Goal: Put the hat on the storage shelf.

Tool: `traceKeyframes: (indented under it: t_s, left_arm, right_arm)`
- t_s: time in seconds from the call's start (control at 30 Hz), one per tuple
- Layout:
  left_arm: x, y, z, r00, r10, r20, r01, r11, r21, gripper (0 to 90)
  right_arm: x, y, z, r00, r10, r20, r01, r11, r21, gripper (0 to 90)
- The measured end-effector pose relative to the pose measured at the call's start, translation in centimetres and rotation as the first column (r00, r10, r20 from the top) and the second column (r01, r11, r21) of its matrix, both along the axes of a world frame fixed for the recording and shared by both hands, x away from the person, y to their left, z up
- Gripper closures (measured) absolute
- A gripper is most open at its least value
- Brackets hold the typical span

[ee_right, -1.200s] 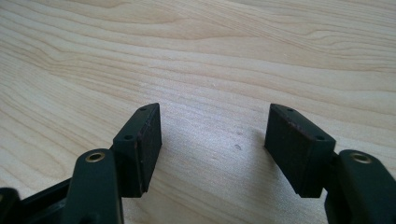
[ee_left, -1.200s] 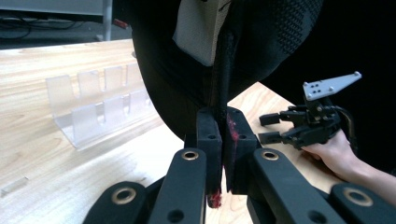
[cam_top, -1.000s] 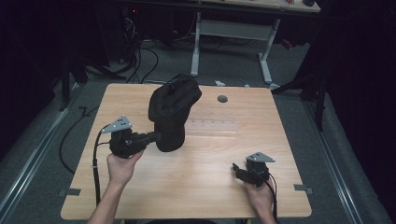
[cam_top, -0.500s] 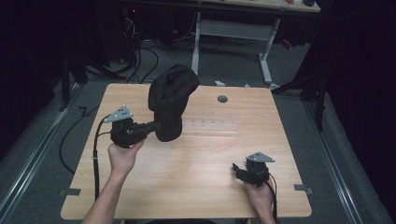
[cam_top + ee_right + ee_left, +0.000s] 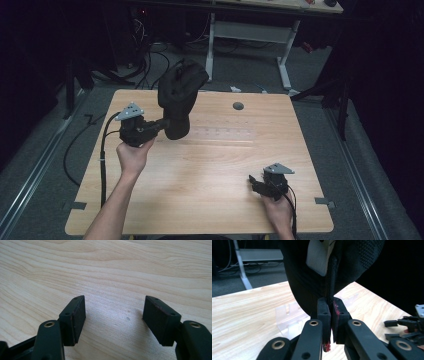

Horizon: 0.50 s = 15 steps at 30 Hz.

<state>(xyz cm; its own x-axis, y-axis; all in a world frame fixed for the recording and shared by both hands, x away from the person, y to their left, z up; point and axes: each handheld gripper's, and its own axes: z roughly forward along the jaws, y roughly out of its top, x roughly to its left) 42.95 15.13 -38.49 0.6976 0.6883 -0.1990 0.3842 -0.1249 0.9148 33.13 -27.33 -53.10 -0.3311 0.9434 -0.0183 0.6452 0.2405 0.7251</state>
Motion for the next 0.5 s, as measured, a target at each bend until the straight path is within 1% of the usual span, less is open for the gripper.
traceKeyframes:
  t_s: [0.07,0.27,0.5]
  left_arm:
    - [0.3,0.1,-0.2,1.0,0.006,-0.001,-0.006,1.0,-0.006,86.7]
    - [1.3,0.1,-0.8,0.9994,0.03,-0.019,-0.03,0.9995,-0.003,86.6]
    - [2.1,-0.2,-1.5,0.9986,0.046,-0.024,-0.046,0.9988,0.015,86.6]
  right_arm:
    - [0.0,0.0,0.0,1.0,0.0,0.0,0.0,1.0,0.0,35.0]
    - [0.0,0.0,0.0,1.0,0.0,0.0,0.0,1.0,0.0,34.9]
    - [0.0,0.0,0.0,1.0,0.001,0.001,-0.001,1.0,-0.002,34.9]
